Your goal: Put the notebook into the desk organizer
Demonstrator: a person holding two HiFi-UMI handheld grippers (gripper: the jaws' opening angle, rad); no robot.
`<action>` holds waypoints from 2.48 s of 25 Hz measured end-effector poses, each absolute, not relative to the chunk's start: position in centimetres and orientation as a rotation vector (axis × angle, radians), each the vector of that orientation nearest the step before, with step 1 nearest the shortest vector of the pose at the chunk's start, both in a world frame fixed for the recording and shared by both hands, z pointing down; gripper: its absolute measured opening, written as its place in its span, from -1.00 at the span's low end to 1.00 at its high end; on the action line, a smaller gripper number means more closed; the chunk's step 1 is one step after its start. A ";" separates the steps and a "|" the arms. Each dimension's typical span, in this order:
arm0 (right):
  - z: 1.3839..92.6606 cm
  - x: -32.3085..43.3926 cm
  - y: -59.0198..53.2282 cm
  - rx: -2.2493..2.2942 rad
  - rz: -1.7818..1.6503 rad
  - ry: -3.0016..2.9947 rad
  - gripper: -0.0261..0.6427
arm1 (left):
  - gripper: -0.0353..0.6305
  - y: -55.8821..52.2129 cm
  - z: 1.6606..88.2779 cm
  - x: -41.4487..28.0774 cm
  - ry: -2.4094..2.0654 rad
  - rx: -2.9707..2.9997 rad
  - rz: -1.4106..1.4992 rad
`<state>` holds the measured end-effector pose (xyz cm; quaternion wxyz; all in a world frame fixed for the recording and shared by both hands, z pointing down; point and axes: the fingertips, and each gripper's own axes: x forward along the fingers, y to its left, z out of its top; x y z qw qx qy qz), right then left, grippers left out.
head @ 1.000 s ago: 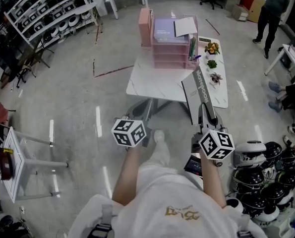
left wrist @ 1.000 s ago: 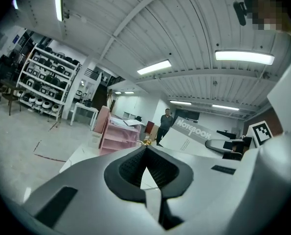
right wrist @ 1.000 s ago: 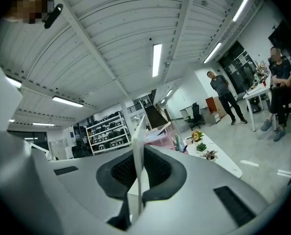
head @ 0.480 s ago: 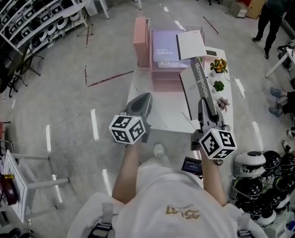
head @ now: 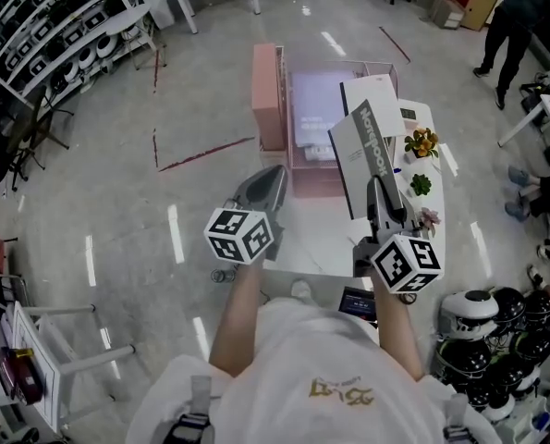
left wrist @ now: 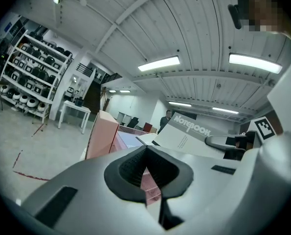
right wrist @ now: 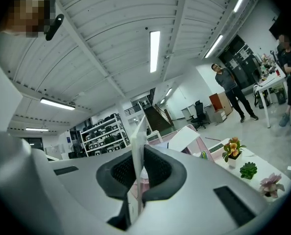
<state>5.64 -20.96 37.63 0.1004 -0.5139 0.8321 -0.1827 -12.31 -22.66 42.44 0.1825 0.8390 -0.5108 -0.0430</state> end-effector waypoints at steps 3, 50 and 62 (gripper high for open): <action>38.3 4.8 -22.4 -1.514 -0.586 2.448 -0.87 | -0.84 -24.0 42.8 -13.0 -1.432 2.366 -0.116; 43.3 0.0 -36.6 -1.417 -1.005 2.311 -0.87 | -0.84 -33.8 46.0 -14.8 -1.423 2.320 -0.058; 43.0 -1.1 -37.5 -1.628 -0.656 2.587 -0.78 | -0.84 -33.6 46.3 -15.3 -1.435 2.309 -0.060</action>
